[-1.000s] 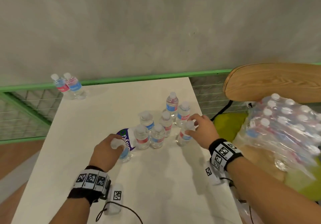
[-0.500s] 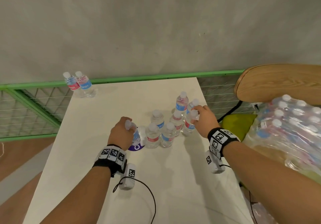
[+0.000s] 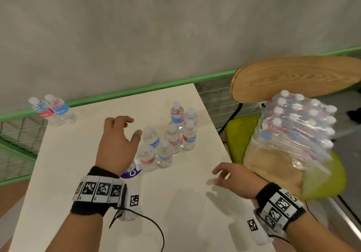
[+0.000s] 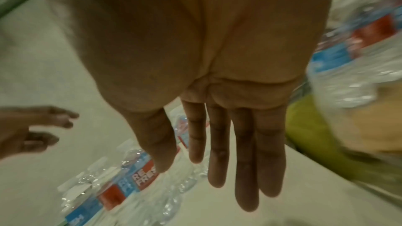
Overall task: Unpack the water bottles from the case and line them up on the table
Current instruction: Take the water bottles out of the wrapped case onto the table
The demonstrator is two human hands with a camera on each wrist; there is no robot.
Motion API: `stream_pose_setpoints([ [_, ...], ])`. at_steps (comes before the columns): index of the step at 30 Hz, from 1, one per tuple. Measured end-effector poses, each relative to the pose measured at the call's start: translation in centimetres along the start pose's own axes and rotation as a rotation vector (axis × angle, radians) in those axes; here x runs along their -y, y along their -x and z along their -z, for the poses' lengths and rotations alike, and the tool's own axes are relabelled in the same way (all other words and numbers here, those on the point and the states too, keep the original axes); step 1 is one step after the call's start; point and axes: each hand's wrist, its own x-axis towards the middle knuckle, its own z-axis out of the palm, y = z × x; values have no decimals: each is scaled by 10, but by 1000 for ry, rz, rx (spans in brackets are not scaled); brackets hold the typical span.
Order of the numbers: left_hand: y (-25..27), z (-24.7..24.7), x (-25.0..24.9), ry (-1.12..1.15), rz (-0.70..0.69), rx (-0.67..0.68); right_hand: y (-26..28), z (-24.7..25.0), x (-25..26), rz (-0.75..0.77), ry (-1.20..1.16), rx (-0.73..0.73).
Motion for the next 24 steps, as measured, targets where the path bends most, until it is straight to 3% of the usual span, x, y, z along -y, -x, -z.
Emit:
stream_pose_setpoints([
  [3, 8, -20, -66, 89, -224, 215, 30, 2, -44, -107, -44, -2],
  [6, 33, -76, -115, 162, -374, 518, 52, 15, -81, -194, -67, -69],
  [10, 84, -177, -148, -57, -602, 927, 74, 44, -106, -251, -155, -186],
  [13, 108, -244, -167, -102, -635, 1091, 75, 59, -131, -299, -230, -294],
  [15, 109, -278, -181, -104, -586, 1098, 71, 67, -145, -359, -291, -387],
  [19, 81, -326, -212, -180, -485, 939, 64, 90, -155, -396, -325, -465],
  [24, 59, -340, -244, -526, -680, 822, 42, 104, -168, -469, -291, -528],
])
